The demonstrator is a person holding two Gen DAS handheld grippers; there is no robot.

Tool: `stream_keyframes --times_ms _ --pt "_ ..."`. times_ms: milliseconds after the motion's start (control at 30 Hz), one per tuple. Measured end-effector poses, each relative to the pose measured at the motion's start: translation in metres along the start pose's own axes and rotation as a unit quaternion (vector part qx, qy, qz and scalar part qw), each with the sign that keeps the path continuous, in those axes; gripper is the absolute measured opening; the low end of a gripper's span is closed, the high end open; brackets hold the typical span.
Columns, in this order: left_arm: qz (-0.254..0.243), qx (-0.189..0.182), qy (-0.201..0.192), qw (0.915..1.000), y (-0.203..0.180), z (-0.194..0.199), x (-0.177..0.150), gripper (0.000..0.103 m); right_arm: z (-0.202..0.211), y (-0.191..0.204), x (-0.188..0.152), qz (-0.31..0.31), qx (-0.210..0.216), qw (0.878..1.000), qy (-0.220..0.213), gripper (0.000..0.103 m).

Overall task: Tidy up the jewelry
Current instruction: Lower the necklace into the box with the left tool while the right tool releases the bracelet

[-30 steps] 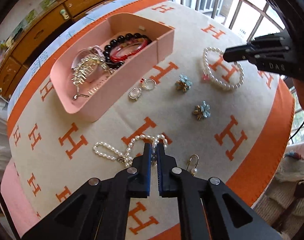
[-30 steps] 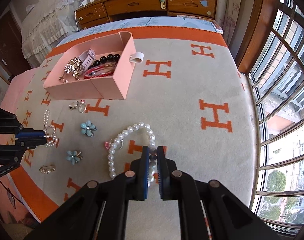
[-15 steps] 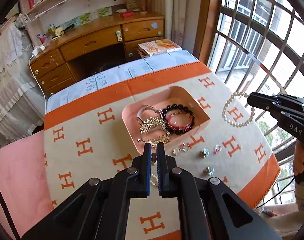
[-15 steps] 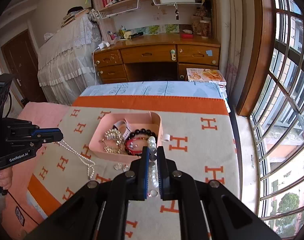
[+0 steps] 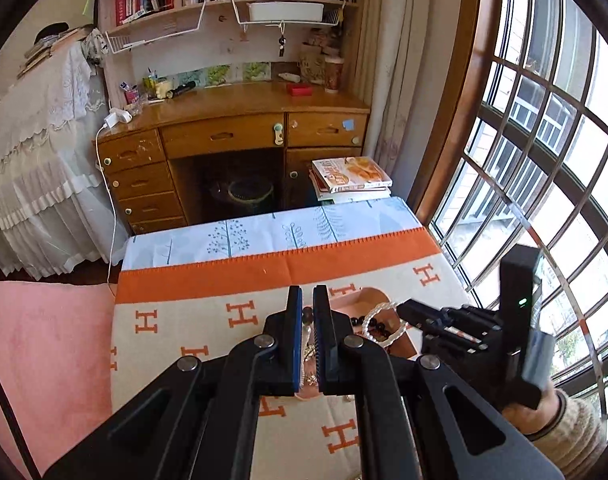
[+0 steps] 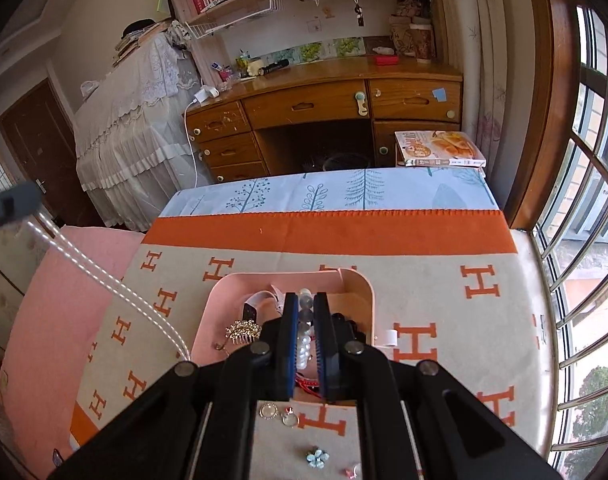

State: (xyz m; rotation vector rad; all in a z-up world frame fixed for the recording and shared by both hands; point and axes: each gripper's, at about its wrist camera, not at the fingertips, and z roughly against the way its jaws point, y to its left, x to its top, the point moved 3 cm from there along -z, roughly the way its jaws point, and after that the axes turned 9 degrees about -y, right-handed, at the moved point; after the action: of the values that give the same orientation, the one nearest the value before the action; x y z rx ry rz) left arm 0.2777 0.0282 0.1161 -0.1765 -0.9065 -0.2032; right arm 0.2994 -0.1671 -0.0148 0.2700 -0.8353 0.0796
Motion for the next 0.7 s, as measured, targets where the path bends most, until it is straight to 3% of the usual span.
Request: stream_keyframes --times_ms 200,700 --pt "-0.006 0.005 -0.025 0.9997 -0.008 -0.004 0.026 0.003 -0.038 -0.010 -0.029 -0.032 -0.001 0.998 0.059 0.008" --pt "-0.001 0.036 0.015 0.9992 0.003 -0.079 0.005 0.003 -0.014 -0.018 -0.056 -0.015 0.009 0.999 0.044 0.008"
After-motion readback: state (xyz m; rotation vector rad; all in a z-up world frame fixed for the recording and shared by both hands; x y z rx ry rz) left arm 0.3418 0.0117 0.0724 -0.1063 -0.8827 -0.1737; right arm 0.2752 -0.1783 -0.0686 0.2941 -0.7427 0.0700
